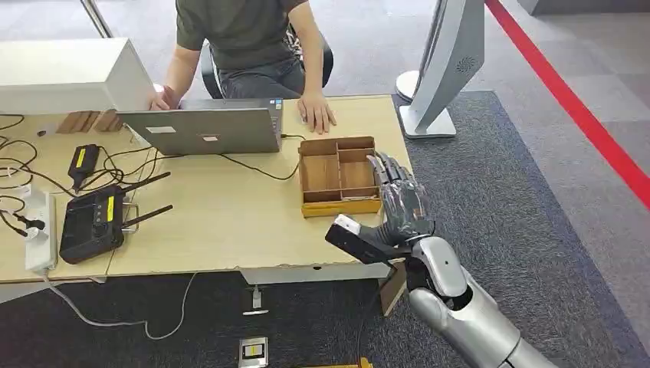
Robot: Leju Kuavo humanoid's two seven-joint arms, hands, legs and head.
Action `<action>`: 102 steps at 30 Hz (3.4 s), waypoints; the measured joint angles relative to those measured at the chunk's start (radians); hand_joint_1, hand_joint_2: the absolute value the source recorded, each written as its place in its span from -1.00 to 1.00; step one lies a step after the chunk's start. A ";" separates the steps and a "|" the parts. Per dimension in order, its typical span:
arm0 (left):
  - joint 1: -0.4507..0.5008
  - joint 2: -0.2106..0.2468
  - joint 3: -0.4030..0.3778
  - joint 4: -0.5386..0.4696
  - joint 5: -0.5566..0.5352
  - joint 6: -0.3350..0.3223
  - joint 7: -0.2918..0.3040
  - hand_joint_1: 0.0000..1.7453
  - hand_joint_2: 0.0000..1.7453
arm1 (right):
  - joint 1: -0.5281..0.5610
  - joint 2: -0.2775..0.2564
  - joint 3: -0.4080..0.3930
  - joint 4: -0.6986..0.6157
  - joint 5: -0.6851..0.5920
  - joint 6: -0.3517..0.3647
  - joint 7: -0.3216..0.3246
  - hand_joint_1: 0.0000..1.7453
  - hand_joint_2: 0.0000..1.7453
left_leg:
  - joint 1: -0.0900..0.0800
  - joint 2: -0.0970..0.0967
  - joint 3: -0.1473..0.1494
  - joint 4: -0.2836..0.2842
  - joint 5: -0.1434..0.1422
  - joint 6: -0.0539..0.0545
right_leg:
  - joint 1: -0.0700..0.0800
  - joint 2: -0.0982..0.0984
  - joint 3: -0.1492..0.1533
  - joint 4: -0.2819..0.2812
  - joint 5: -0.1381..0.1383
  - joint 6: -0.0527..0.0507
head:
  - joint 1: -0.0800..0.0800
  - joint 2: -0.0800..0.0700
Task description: Pass the card to the sensor for recognition and then transmit it.
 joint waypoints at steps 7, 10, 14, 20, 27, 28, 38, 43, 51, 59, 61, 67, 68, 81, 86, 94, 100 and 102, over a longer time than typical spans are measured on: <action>-0.001 -0.001 0.001 0.000 0.000 0.000 -0.001 -1.00 1.00 | 0.015 0.038 0.006 0.048 0.004 -0.019 -0.006 -1.00 1.00 | 0.000 0.000 0.000 0.000 0.000 0.000 | 0.001 0.000 0.000 0.000 0.000 0.000 | 0.000 0.000; -0.001 -0.001 0.002 0.000 0.000 0.000 -0.001 -1.00 1.00 | 0.015 0.050 0.006 0.061 0.005 -0.020 -0.007 -1.00 1.00 | -0.001 0.000 0.000 0.000 0.000 0.000 | 0.000 0.000 0.000 0.000 0.000 0.000 | 0.000 0.000; -0.001 -0.001 0.002 0.000 0.000 0.000 -0.001 -1.00 1.00 | 0.016 0.059 0.006 0.077 0.005 -0.020 -0.007 -1.00 1.00 | -0.001 0.000 0.000 0.000 0.000 0.000 | 0.000 0.000 0.000 0.000 0.000 0.000 | 0.000 0.000; 0.000 -0.002 0.007 0.000 0.000 0.000 -0.001 -1.00 1.00 | 0.020 0.074 0.004 0.102 0.025 -0.026 -0.006 -1.00 1.00 | 0.000 0.000 0.000 0.000 0.000 0.000 | 0.000 0.000 0.000 0.000 0.000 0.000 | 0.000 0.000; -0.001 -0.002 0.018 0.000 0.019 0.016 0.017 -1.00 1.00 | 0.006 0.158 0.003 0.275 0.067 -0.112 -0.070 -1.00 1.00 | 0.000 0.000 0.000 0.000 0.000 0.000 | 0.001 0.000 0.000 0.000 0.000 0.000 | 0.000 0.000; -0.002 -0.002 0.020 0.000 0.022 0.019 0.017 -1.00 1.00 | -0.001 0.173 0.004 0.310 0.074 -0.113 -0.077 -1.00 1.00 | 0.000 0.000 0.000 0.000 0.000 0.000 | 0.001 0.000 0.000 0.000 0.000 0.000 | 0.000 0.000; -0.003 -0.003 0.027 0.000 0.026 0.022 -0.002 -1.00 1.00 | -0.148 0.274 0.014 0.611 0.209 -0.140 -0.072 -1.00 1.00 | 0.000 0.000 0.000 0.000 0.002 0.000 | 0.001 0.000 0.000 0.001 0.000 0.000 | 0.000 0.000; -0.003 -0.003 0.032 0.000 0.027 0.033 0.029 -1.00 1.00 | -0.164 0.292 0.012 0.681 0.189 -0.113 -0.081 -1.00 1.00 | 0.000 0.000 0.000 0.000 0.002 0.000 | 0.001 0.000 0.000 0.001 0.000 0.000 | 0.000 0.000; -0.002 -0.003 0.034 0.000 0.019 0.036 0.034 -1.00 1.00 | -0.192 0.319 0.013 0.765 0.221 -0.107 -0.063 -1.00 1.00 | 0.000 0.000 0.000 0.000 0.002 0.000 | 0.001 0.000 0.000 0.001 0.000 0.000 | 0.000 0.000; -0.002 -0.003 0.034 0.000 0.016 0.030 0.031 -1.00 1.00 | -0.227 0.316 0.014 0.797 0.253 -0.085 -0.038 -1.00 1.00 | 0.000 0.000 0.000 0.000 0.002 0.000 | 0.001 0.000 0.000 0.001 0.000 0.000 | 0.000 0.000; -0.002 -0.003 0.034 0.000 0.016 0.030 0.031 -1.00 1.00 | -0.228 0.316 0.014 0.801 0.253 -0.084 -0.038 -1.00 1.00 | 0.000 0.000 0.000 0.000 0.002 0.000 | 0.001 0.000 0.000 0.001 0.000 0.000 | 0.000 0.000; -0.001 -0.003 0.034 0.000 0.021 0.037 0.047 -1.00 1.00 | -0.242 0.309 0.014 0.803 0.295 -0.049 -0.025 -1.00 1.00 | 0.000 0.000 0.000 0.000 0.002 0.000 | 0.000 0.000 0.000 0.001 0.000 0.000 | 0.000 0.000; -0.001 -0.003 0.035 0.000 0.024 0.042 0.052 -1.00 1.00 | -0.249 0.304 0.014 0.794 0.307 -0.027 -0.022 -1.00 1.00 | 0.000 0.000 0.000 0.000 0.002 0.000 | 0.000 0.000 0.000 0.001 0.000 0.000 | 0.000 0.000; 0.001 -0.003 0.042 0.000 0.015 0.037 0.068 -1.00 1.00 | -0.333 0.229 0.002 0.624 0.432 0.150 0.011 -1.00 1.00 | -0.001 0.001 0.000 0.000 0.002 0.000 | 0.000 0.000 -0.001 0.001 0.002 0.000 | 0.000 0.000; 0.001 -0.003 0.042 0.000 0.015 0.037 0.069 -1.00 1.00 | -0.338 0.218 0.002 0.570 0.437 0.165 0.011 -1.00 1.00 | 0.000 0.000 0.000 0.000 0.002 0.000 | 0.000 0.000 0.000 0.001 0.002 0.000 | 0.000 0.000; 0.001 -0.002 0.042 0.000 0.015 0.037 0.072 -1.00 1.00 | -0.337 0.204 0.001 0.547 0.444 0.177 0.011 -1.00 1.00 | -0.001 0.000 0.000 0.000 0.002 0.000 | 0.000 0.000 -0.001 0.001 0.002 0.000 | 0.000 0.000; 0.001 0.000 0.042 0.001 0.014 0.040 0.080 -1.00 1.00 | -0.337 0.191 -0.003 0.549 0.443 0.177 0.006 -1.00 1.00 | -0.001 0.000 0.000 0.000 0.002 0.000 | 0.000 0.000 -0.001 0.001 0.002 0.000 | 0.000 0.000; 0.001 0.000 0.043 0.001 0.014 0.039 0.076 -1.00 1.00 | -0.336 0.188 -0.004 0.549 0.435 0.181 0.003 -1.00 1.00 | -0.001 0.000 0.000 0.000 0.002 0.000 | 0.000 0.000 -0.001 0.001 0.002 0.000 | 0.000 0.000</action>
